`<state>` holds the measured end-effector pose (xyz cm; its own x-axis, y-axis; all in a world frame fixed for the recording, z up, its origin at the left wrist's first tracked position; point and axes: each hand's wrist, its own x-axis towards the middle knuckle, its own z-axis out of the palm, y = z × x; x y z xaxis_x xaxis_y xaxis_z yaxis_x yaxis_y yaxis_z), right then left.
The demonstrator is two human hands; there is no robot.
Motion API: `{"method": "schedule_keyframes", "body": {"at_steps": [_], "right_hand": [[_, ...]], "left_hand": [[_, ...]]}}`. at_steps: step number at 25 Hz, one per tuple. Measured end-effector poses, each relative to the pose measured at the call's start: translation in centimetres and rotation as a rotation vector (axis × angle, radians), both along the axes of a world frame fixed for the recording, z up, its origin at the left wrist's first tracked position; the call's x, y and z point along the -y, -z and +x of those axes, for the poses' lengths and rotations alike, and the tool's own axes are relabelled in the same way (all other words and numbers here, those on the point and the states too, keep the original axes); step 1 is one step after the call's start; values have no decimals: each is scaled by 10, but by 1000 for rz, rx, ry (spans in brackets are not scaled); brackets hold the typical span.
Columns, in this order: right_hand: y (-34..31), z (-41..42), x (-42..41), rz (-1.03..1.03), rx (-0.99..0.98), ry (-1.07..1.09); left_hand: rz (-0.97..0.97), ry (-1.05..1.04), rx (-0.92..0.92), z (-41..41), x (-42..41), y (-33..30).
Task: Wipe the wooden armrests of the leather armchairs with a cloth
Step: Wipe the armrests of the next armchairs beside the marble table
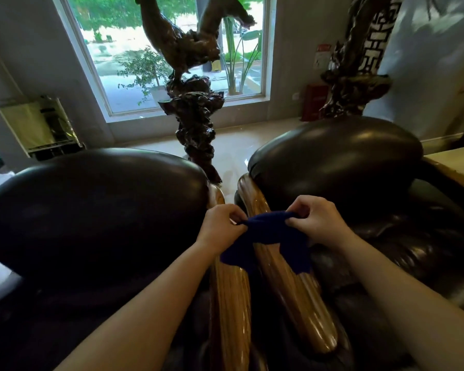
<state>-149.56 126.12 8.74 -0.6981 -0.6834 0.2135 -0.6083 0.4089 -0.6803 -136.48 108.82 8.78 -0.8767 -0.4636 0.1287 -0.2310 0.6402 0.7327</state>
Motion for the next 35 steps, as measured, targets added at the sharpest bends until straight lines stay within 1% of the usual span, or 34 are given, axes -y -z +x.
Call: {"method": "schedule_keyframes", "body": {"at_steps": [3,5,7,10,13,18,26,32,35], "right_hand": [[-25,3,-40,-11,-22,31],[-34,-3,-60,-8,-50,27],[-34,-14,-82,10,-57,13],[-8,-41,-109,9,-26,-20],[40,-69,-133,38,22,-82],[137,-99,-163,140,93,-128],[265,-97,-177,239,178,-125],[382,-80,-177,180,128,-55],[431,-69,-178,166,109,-65]], "left_hand": [[-16,20,-24,-1,-35,-27],[-32,40,-25,-7,-56,-33],[-32,23,-30,-17,-80,-28],[-25,-33,-30,-37,-117,-3],[10,-123,-5,-54,-155,47],[82,-222,105,-73,-203,143],[120,-282,156,-71,-230,272],[51,-295,166,-71,-240,380],[28,-310,150,-70,-246,424]]}}
